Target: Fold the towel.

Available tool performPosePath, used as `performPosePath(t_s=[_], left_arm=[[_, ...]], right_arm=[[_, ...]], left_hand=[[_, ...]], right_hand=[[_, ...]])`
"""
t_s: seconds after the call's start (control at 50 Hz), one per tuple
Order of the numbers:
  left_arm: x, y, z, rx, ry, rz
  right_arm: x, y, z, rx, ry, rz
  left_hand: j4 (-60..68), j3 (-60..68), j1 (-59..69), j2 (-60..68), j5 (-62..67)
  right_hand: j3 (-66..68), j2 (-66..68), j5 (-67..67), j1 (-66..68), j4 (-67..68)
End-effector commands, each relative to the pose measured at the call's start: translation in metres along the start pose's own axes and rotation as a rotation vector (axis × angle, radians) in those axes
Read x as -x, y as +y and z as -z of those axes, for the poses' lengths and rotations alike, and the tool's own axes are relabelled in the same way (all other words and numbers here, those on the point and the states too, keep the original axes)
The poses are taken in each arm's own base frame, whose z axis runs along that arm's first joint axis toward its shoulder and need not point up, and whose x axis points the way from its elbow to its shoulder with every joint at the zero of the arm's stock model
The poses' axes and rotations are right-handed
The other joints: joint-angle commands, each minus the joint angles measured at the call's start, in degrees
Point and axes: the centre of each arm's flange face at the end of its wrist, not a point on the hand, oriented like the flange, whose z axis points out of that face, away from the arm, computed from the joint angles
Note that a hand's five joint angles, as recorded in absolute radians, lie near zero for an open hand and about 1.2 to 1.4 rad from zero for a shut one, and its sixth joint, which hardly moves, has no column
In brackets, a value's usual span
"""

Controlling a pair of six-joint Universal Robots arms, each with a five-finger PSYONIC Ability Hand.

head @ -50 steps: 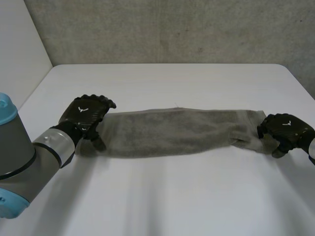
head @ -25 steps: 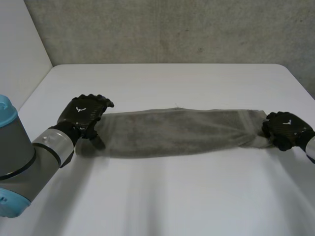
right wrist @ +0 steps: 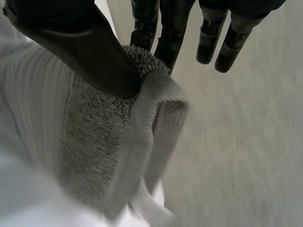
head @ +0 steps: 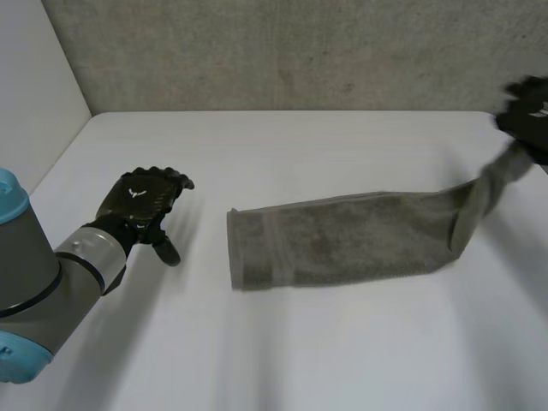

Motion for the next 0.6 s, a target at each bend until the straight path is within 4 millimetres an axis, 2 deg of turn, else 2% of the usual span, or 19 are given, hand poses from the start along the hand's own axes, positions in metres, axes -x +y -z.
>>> performPosePath(t_s=[0.02,0.04,0.06,0.1,0.12,0.14,0.16,0.2,0.22,0.24,0.26,0.28,0.3,0.32,0.5,0.52,0.54,0.56,0.6], left_arm=[[0.0,0.0,0.001,-0.004,-0.002,-0.001],[0.001,0.0,0.002,-0.005,-0.005,-0.001],[0.001,0.0,0.002,-0.005,-0.005,-0.001],[0.001,-0.001,0.002,-0.008,-0.012,-0.001],[0.002,-0.001,0.002,-0.008,-0.02,-0.002],[0.002,0.0,0.003,-0.005,-0.027,-0.001],[0.002,0.0,0.003,-0.005,-0.027,-0.001],[0.003,0.0,0.003,-0.004,-0.035,-0.001],[0.003,0.0,0.003,-0.004,-0.035,-0.001],[0.003,0.001,0.004,-0.002,-0.036,-0.001],[0.003,0.001,0.004,-0.002,-0.036,-0.001],[0.003,0.001,0.004,-0.002,-0.036,-0.001],[0.003,0.002,0.004,0.001,-0.036,-0.001],[0.003,0.002,0.004,0.002,-0.035,0.0],[0.002,0.003,0.004,0.003,-0.032,0.0],[0.001,0.003,0.004,0.003,-0.031,-0.002],[0.001,0.003,0.004,0.003,-0.031,-0.002],[0.0,0.003,0.004,0.003,-0.028,-0.003],[-0.001,0.002,0.004,0.002,-0.023,-0.004]], right_arm=[[0.08,-0.118,-0.01,-0.275,-0.19,0.038],[0.101,-0.14,-0.006,-0.328,-0.24,0.039],[0.102,-0.14,-0.006,-0.328,-0.24,0.039],[0.148,-0.174,0.003,-0.407,-0.348,0.034],[0.148,-0.174,0.003,-0.407,-0.348,0.034],[0.175,-0.182,0.006,-0.42,-0.407,0.023],[0.175,-0.182,0.006,-0.42,-0.407,0.023],[0.225,-0.195,0.012,-0.432,-0.5,0.02],[0.225,-0.195,0.012,-0.432,-0.5,0.02],[0.246,-0.195,0.014,-0.418,-0.534,0.02],[0.263,-0.194,0.015,-0.402,-0.558,0.027],[0.263,-0.194,0.015,-0.402,-0.558,0.027],[0.275,-0.191,0.014,-0.372,-0.565,0.028],[0.28,-0.185,0.01,-0.332,-0.553,0.034],[0.276,-0.175,0.01,-0.241,-0.525,0.0],[0.263,-0.174,0.009,-0.226,-0.496,-0.023],[0.262,-0.174,0.009,-0.226,-0.496,-0.023],[0.242,-0.168,0.007,-0.201,-0.455,-0.064],[0.214,-0.155,0.006,-0.147,-0.402,-0.178]], left_hand=[[-3.09,-2.74,-3.68,-3.33,-2.94],[-3.09,-2.74,-3.68,-3.33,-2.94],[-3.09,-2.74,-3.68,-3.33,-2.94],[-3.09,-2.74,-3.68,-3.33,-2.94],[-3.09,-2.74,-3.68,-3.33,-2.94],[-3.09,-2.74,-3.68,-3.33,-2.94],[-3.09,-2.74,-3.68,-3.33,-2.94],[-3.09,-2.74,-3.68,-3.33,-2.94],[-3.09,-2.74,-3.68,-3.33,-2.94],[-3.09,-2.74,-3.68,-3.33,-2.94],[-3.09,-2.74,-3.68,-3.33,-2.94],[-3.09,-2.74,-3.68,-3.33,-2.94],[-3.09,-2.74,-3.68,-3.33,-2.94],[-3.09,-2.74,-3.68,-3.33,-2.94],[-3.09,-2.74,-3.68,-3.33,-2.94],[-3.09,-2.74,-3.68,-3.33,-2.94],[-3.09,-2.74,-3.68,-3.33,-2.94],[-3.09,-2.74,-3.68,-3.33,-2.94],[-3.09,-2.74,-3.68,-3.33,-2.94]], right_hand=[[-2.57,7.51,4.11,6.19,-4.29],[-2.57,7.51,4.11,6.19,-4.29],[-2.57,7.51,4.11,6.19,-4.29],[-2.57,7.51,4.11,6.19,-4.29],[-2.57,7.51,4.11,6.19,-4.29],[-2.57,7.51,4.11,6.19,-4.29],[-2.57,7.51,4.11,6.19,-4.29],[-2.57,7.51,4.11,6.19,-4.29],[-2.57,7.51,4.11,6.19,-4.29],[-2.57,7.51,4.11,6.19,-4.29],[-2.57,-2.09,-5.49,-3.41,-4.29],[-2.57,-2.18,-5.58,-3.5,-4.29],[-2.57,-30.33,-33.73,-31.65,-4.29],[-2.57,-62.49,-65.89,-63.81,-4.29],[-2.57,-62.49,-65.89,-63.81,-4.29],[-2.57,-62.49,-65.89,-63.81,-4.29],[-2.57,-62.49,-65.89,-63.81,-4.29],[-2.57,-62.49,-65.89,-63.81,-4.29],[-2.57,-62.49,-65.89,-63.81,-4.29]])
